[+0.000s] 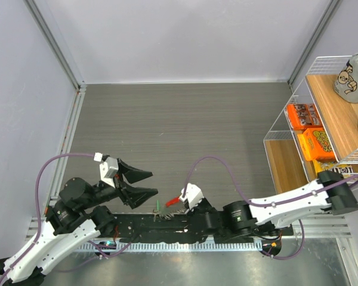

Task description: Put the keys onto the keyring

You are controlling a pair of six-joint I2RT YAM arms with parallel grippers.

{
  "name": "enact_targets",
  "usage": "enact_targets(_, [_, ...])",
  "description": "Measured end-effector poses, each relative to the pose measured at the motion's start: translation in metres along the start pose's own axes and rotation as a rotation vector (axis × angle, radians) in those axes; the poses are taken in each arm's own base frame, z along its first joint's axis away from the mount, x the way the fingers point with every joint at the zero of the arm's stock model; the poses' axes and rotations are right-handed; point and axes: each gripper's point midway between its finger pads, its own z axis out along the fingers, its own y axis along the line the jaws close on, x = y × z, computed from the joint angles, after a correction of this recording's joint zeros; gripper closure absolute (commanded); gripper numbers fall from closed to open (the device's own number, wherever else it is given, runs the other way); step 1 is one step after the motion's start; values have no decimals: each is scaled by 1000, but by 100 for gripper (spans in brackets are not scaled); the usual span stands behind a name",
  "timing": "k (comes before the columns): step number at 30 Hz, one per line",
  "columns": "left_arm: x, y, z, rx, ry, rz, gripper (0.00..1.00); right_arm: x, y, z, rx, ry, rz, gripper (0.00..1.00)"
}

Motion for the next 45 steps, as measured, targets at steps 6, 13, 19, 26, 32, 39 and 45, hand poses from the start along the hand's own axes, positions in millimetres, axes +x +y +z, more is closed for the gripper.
enact_targets(6, [1,-1,3,10,10,-11,29,-37,-18,-26,-68,-107,46,94])
enact_targets(13, [-12,-11,4,47,-18,-19,28,-72,-41,-57,-183,-220,62,94])
enact_targets(19, [-22,-23,10,114,-38,-31,28,-109,-36,-90,-323,-292,-8,94])
enact_targets(26, [-33,-36,24,211,-56,-39,28,-153,-15,-116,-461,-345,-114,95])
enact_targets(32, [-39,-50,34,318,-59,-37,31,-174,-3,-131,-559,-355,-175,94])
enact_targets(39, [-43,-73,31,470,-53,-26,43,-195,10,-145,-652,-371,-198,95])
enact_targets(45, [-43,-85,25,546,-40,-16,51,-205,16,-149,-693,-369,-198,95])
